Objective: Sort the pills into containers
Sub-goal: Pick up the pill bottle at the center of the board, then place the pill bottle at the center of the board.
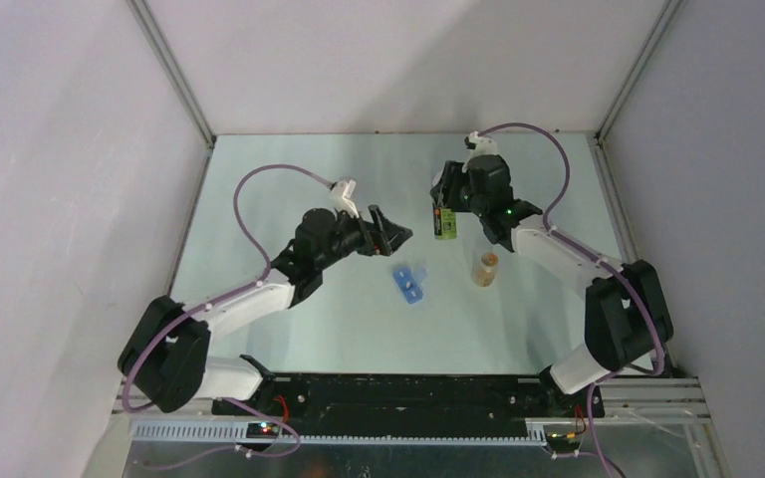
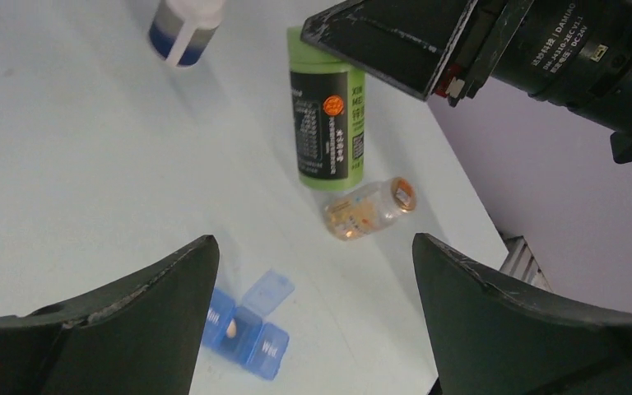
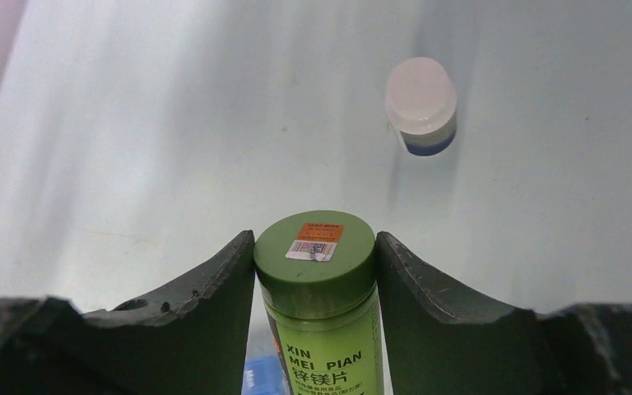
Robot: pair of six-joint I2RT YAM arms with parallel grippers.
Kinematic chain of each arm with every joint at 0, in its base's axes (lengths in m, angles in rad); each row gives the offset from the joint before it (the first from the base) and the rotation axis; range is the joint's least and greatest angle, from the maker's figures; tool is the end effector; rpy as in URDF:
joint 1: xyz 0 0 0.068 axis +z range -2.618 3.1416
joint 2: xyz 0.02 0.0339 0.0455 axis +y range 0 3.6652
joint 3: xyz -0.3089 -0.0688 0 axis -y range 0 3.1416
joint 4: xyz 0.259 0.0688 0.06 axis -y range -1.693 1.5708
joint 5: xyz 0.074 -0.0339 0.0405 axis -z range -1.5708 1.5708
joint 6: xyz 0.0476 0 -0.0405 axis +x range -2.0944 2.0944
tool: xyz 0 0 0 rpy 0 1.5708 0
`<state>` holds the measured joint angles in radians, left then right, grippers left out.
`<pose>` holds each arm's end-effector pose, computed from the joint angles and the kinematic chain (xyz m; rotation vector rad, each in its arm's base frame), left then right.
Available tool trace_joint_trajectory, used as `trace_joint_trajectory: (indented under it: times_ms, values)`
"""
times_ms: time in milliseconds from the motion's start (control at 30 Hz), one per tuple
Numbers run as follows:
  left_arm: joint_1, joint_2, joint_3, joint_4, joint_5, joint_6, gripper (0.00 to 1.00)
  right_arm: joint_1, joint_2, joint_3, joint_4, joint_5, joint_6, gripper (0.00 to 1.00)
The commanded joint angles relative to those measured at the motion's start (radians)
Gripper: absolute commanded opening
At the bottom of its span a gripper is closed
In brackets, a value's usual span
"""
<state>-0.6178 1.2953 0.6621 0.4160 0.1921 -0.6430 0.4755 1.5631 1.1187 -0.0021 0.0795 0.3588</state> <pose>0.2378 -0.1801 0.2798 0.1238 1.9122 -1.0534 0.3456 0.1737 0.3128 -0.0681 2.0437 0.4474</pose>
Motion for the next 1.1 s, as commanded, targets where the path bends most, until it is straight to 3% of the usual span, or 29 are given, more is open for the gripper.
trace_joint_trajectory:
  times_ms: [0, 200, 400, 567, 633, 700, 800, 900, 967, 1067]
  values:
    - [-0.02, 0.062, 0.088, 0.115, 0.118, 0.084, 0.92, -0.003, -0.1, -0.017, 0.039, -0.061, 0.058, 0.38]
    - [-0.04, 0.141, 0.166, 0.173, 0.216, 0.072, 0.92, -0.004, -0.195, -0.03, 0.016, -0.193, 0.147, 0.38]
    - [-0.05, 0.234, 0.223, 0.164, 0.208, -0.023, 0.91, -0.003, -0.26, -0.039, 0.017, -0.291, 0.205, 0.39]
    - [-0.051, 0.286, 0.221, 0.269, 0.235, -0.102, 0.85, -0.004, -0.284, -0.054, 0.028, -0.329, 0.239, 0.39]
    - [-0.051, 0.296, 0.22, 0.298, 0.248, -0.118, 0.78, -0.004, -0.289, -0.058, 0.032, -0.337, 0.244, 0.39]
    - [-0.051, 0.3, 0.219, 0.305, 0.258, -0.119, 0.64, -0.003, -0.291, -0.061, 0.033, -0.344, 0.246, 0.4]
    - [-0.051, 0.303, 0.216, 0.309, 0.273, -0.102, 0.36, -0.004, -0.293, -0.06, 0.03, -0.361, 0.244, 0.45]
    - [-0.052, 0.294, 0.214, 0.28, 0.284, -0.032, 0.13, -0.007, -0.296, -0.059, 0.019, -0.383, 0.221, 0.54]
    - [-0.052, 0.28, 0.207, 0.253, 0.292, 0.021, 0.08, -0.013, -0.301, -0.059, -0.014, -0.4, 0.201, 0.72]
    - [-0.052, 0.248, 0.196, 0.222, 0.308, 0.102, 0.06, -0.019, -0.29, -0.024, -0.102, -0.429, 0.129, 0.86]
